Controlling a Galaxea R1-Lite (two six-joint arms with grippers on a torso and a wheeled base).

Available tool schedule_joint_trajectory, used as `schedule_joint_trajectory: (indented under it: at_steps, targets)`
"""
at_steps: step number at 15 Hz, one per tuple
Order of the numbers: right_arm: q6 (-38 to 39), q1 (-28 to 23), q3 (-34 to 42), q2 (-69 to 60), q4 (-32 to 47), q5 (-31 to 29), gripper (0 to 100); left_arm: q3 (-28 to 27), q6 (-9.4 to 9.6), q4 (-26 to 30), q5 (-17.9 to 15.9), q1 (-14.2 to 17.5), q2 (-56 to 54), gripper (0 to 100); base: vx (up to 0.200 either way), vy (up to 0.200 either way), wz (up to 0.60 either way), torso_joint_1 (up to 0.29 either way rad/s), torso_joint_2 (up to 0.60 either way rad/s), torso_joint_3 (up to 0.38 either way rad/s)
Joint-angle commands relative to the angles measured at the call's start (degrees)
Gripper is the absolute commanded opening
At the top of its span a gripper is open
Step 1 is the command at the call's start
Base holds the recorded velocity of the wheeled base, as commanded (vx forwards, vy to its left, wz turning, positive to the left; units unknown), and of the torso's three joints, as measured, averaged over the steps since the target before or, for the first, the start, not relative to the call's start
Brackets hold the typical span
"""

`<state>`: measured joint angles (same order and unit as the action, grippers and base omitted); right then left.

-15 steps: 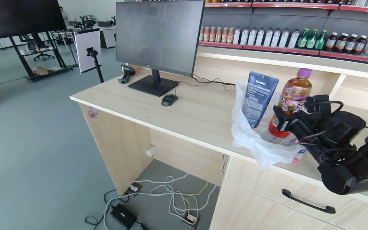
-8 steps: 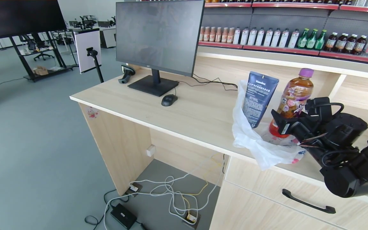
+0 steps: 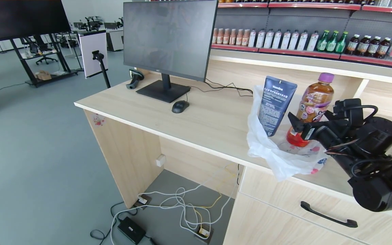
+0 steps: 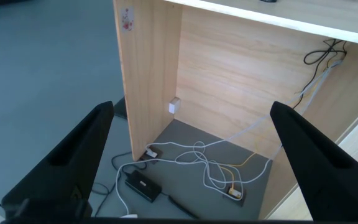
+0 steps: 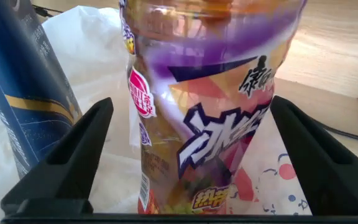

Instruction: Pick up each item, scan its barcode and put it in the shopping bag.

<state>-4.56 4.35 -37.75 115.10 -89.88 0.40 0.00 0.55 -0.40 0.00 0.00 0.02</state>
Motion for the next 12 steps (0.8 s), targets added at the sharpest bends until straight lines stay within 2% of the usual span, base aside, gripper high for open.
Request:
schedule_joint_trajectory:
  at_steps: [1, 7, 12]
  targets:
    - [-0.10, 1.01, 1.89, -3.75, -0.12, 0.04, 100, 0.00, -0.11, -0.04, 0.00, 0.00, -0.02, 100, 0.000, 0.000, 0.00, 0.000, 0.00, 0.000]
    - [-0.19, 1.45, 6.90, -11.22, -0.12, 0.04, 100, 0.00, -0.20, 0.05, 0.00, 0.00, -0.02, 100, 0.000, 0.000, 0.00, 0.000, 0.00, 0.000]
    - [-0.19, 2.77, 16.40, -23.26, -0.12, 0.04, 100, 0.00, -0.20, 0.05, 0.00, 0.09, -0.02, 100, 0.000, 0.000, 0.00, 0.000, 0.00, 0.000]
